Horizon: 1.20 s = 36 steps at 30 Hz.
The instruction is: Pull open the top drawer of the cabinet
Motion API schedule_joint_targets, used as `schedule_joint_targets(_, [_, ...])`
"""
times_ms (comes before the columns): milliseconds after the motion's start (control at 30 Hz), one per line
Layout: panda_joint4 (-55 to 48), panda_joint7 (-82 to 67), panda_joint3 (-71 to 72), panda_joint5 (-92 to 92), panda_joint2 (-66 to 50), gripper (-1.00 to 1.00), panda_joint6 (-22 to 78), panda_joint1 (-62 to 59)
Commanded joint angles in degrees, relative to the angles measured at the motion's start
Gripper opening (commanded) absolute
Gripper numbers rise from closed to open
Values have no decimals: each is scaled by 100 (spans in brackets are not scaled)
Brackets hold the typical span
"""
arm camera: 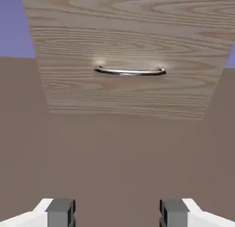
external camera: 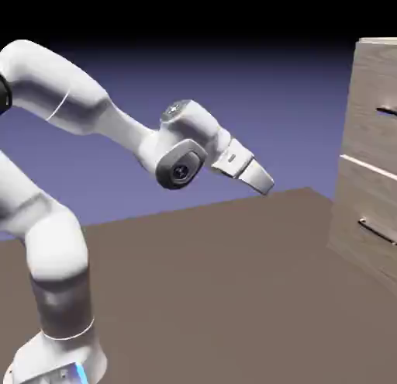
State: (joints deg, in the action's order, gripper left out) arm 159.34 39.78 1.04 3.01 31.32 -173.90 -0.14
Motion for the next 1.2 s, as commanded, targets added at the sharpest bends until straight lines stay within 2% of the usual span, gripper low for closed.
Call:
schedule_joint_targets(0, [-138,-223,86,250,-111,0,9,-69])
schedule_joint_targets(1167, [-4968,-8002,3095,8971,-3998,0,332,-2463])
